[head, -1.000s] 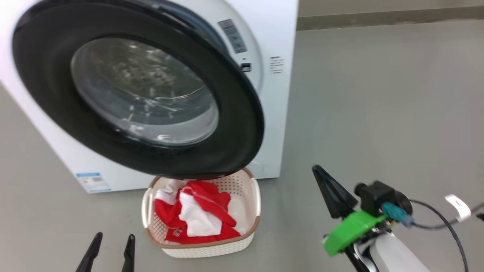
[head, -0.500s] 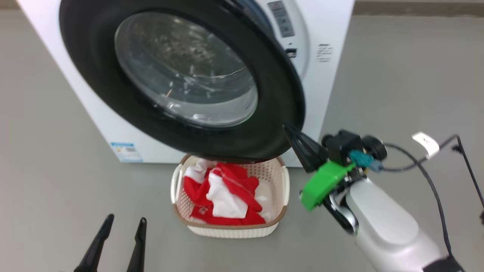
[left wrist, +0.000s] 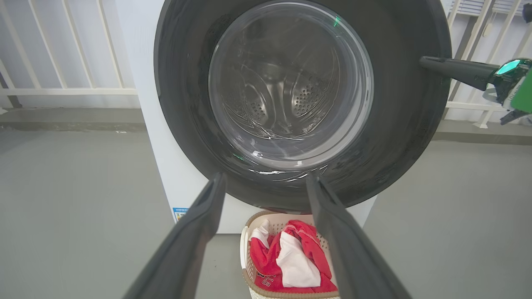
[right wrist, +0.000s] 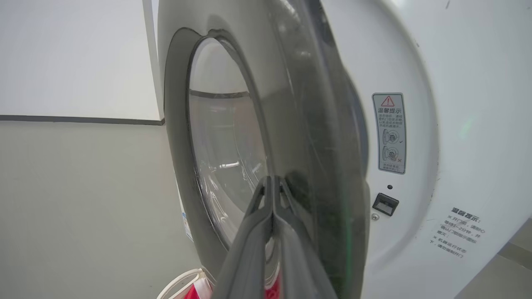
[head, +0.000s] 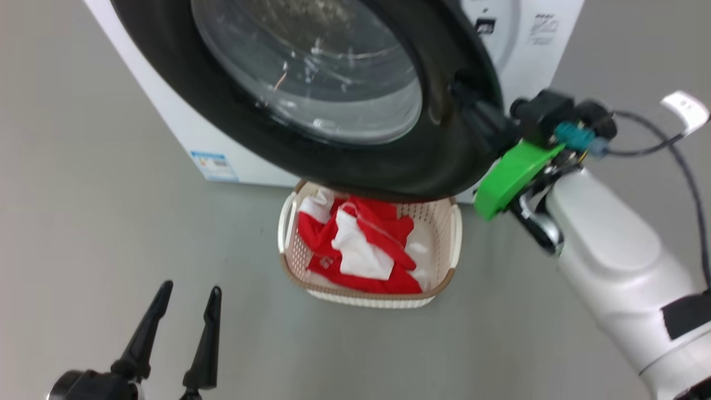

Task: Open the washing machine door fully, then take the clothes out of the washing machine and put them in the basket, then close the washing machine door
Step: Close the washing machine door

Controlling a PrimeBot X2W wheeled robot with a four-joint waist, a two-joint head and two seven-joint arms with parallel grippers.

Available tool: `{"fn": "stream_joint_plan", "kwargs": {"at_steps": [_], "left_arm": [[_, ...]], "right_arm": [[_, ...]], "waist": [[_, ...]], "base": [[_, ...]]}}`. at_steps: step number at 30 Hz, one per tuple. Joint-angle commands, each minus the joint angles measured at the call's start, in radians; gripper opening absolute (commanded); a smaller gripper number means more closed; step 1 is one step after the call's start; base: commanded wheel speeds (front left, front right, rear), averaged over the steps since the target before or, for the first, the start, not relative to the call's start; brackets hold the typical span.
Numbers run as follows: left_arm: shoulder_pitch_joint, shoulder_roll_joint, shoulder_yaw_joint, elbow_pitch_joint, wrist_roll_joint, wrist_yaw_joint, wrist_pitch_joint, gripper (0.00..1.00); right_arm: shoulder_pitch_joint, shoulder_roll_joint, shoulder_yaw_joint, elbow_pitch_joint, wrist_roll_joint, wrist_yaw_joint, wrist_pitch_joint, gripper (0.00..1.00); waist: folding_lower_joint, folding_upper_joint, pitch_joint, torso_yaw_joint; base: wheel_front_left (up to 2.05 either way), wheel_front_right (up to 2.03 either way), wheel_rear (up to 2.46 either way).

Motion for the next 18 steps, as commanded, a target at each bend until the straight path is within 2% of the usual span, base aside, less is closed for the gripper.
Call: {"fn": "stream_joint_plan", "kwargs": {"at_steps": [1, 18], "left_arm": [[-0.044, 0.008, 0.028, -0.021, -0.008, -0.005, -0.009, 1.00], [-0.160, 0.039, -0.060, -0.008, -0.011, -0.005, -0.009, 1.00]], "right_arm": [[-0.037, 0.000, 0.006, -0.014, 0.009, 0.006, -0.006, 0.00], [-0.273, -0.112, 0.003, 0.055, 0.003, 0.006, -0.006, 0.00]], "waist": [[0.0000, 0.0000, 0.061, 0.034], [0.0000, 0.0000, 0.219, 0.093]], "base": [[0.00, 0.00, 0.00], [0.00, 0.00, 0.00]]}}
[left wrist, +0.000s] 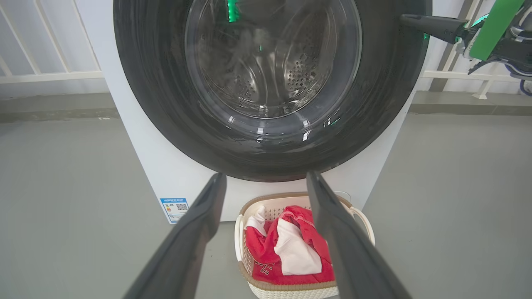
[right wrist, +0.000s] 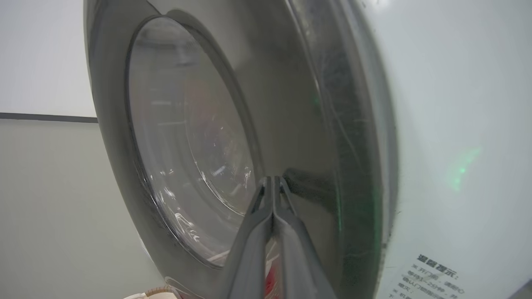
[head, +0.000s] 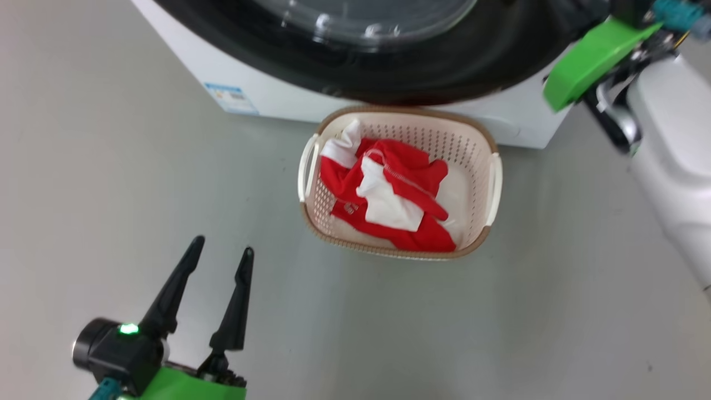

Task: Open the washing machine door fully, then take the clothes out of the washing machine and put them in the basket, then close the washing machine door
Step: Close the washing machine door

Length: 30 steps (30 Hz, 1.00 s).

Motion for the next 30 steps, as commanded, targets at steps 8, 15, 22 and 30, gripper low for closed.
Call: {"fn": "stream_joint_plan", "kwargs": {"at_steps": [8, 15, 22, 30], "left_arm": [[-0.072, 0.023, 0.000, -0.010, -0.012, -0.005, -0.009, 1.00], [-0.089, 0.029, -0.006, 0.002, -0.014, -0.005, -0.009, 1.00], [-0.103, 0.030, 0.007, 0.002, -0.026, -0.005, -0.009, 1.00], [-0.113, 0.004, 0.050, -0.018, -0.093, -0.005, -0.009, 1.00]], "right_arm": [[-0.124, -0.019, -0.058, -0.017, -0.041, -0.001, -0.006, 0.00], [-0.134, 0.003, -0.087, -0.015, -0.077, -0.001, -0.006, 0.00], [-0.119, 0.014, -0.088, -0.023, -0.077, -0.001, -0.006, 0.00], [-0.027, 0.057, -0.092, -0.091, -0.066, -0.001, -0.006, 1.00]], "waist": [[0.0000, -0.0001, 0.094, 0.034], [0.0000, -0.0001, 0.098, 0.024], [0.0000, -0.0001, 0.089, 0.003], [0.0000, -0.0001, 0.054, -0.061]], "base": [[0.00, 0.00, 0.00], [0.00, 0.00, 0.00], [0.00, 0.00, 0.00], [0.00, 0.00, 0.00]]}}
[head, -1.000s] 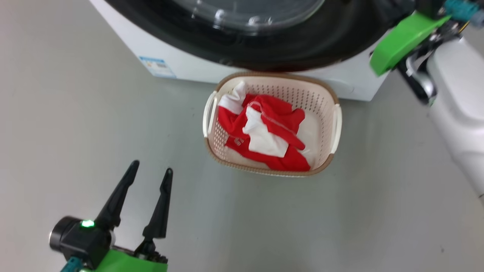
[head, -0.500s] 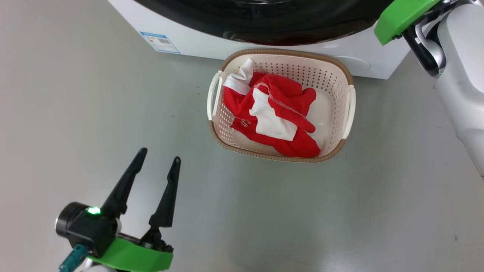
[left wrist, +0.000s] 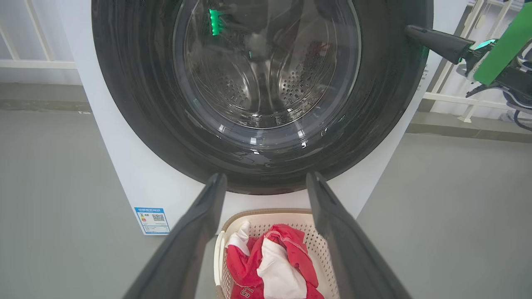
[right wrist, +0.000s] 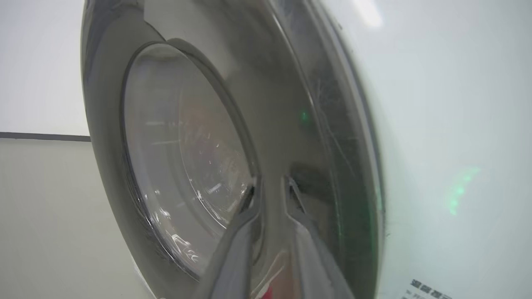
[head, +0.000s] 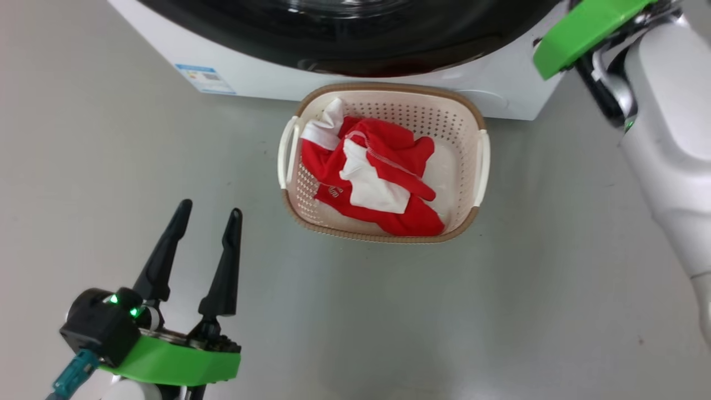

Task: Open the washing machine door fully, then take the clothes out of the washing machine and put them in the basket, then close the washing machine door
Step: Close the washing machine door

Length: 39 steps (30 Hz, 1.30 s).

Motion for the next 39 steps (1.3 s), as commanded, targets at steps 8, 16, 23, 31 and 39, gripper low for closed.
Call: {"fn": "stream_joint_plan", "kwargs": {"at_steps": [8, 16, 23, 31, 39], "left_arm": [[-0.014, 0.024, 0.088, -0.009, -0.010, -0.005, -0.009, 1.00], [0.020, 0.030, 0.129, 0.036, -0.016, -0.005, -0.009, 1.00], [0.068, 0.041, 0.139, 0.063, -0.010, -0.005, -0.009, 1.00], [0.136, 0.031, 0.182, 0.053, 0.017, -0.005, -0.009, 1.00], [0.216, 0.021, 0.197, 0.054, 0.051, -0.005, -0.009, 1.00]], "right_arm": [[0.191, 0.055, -0.067, -0.142, -0.015, -0.013, -0.004, 1.00], [0.414, 0.055, -0.109, -0.254, -0.019, -0.013, -0.004, 1.00], [0.579, 0.055, -0.179, -0.334, -0.022, -0.013, -0.004, 1.00], [0.791, 0.053, -0.279, -0.443, -0.031, -0.013, -0.004, 1.00], [0.965, 0.059, -0.366, -0.535, -0.044, -0.013, -0.004, 1.00]], "waist": [[0.0000, 0.0000, -0.080, -0.118], [0.0000, 0.0000, -0.174, -0.210], [0.0000, 0.0000, -0.245, -0.253], [0.0000, 0.0000, -0.343, -0.282], [0.0000, 0.0000, -0.437, -0.302]], "base": [[0.00, 0.00, 0.00], [0.00, 0.00, 0.00], [0.00, 0.00, 0.00], [0.00, 0.00, 0.00], [0.00, 0.00, 0.00]]}}
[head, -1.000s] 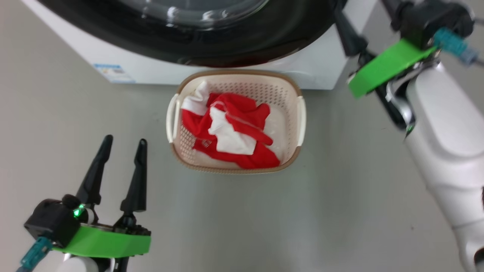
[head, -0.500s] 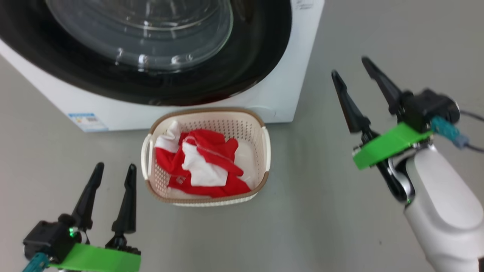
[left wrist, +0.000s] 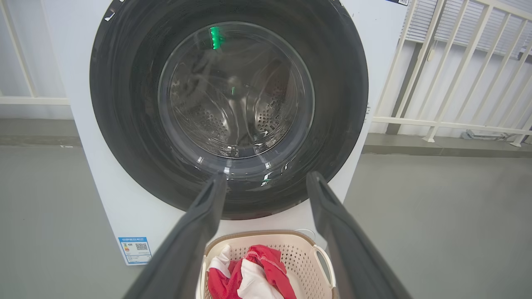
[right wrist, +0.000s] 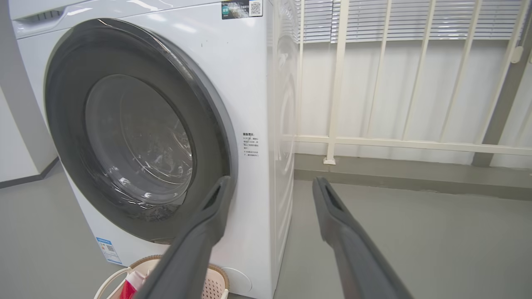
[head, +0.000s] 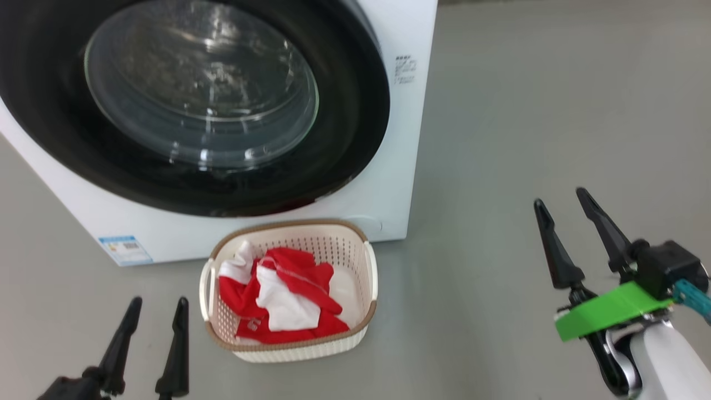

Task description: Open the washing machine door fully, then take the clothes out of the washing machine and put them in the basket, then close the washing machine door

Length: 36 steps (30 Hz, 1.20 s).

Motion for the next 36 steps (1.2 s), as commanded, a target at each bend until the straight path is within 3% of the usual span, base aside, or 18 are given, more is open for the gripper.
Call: {"fn": "stream_joint_plan", "kwargs": {"at_steps": [1, 17, 36], "left_arm": [[-0.002, 0.011, 0.040, -0.027, 0.015, -0.005, -0.008, 1.00], [0.082, -0.004, 0.071, -0.078, 0.037, -0.005, -0.008, 1.00], [0.109, -0.020, 0.101, -0.068, 0.075, -0.005, -0.008, 1.00]], "right_arm": [[0.016, 0.002, 0.001, -0.046, -0.017, -0.004, -0.004, 1.00], [0.225, 0.064, -0.076, -0.229, -0.097, -0.004, -0.004, 1.00], [0.273, 0.061, -0.073, -0.215, -0.101, -0.004, -0.004, 1.00]], "waist": [[0.0000, -0.0001, -0.051, -0.023], [0.0000, -0.0001, -0.096, -0.039], [0.0000, -0.0001, -0.100, -0.042]], "base": [[0.00, 0.00, 0.00], [0.00, 0.00, 0.00], [0.00, 0.00, 0.00]]}}
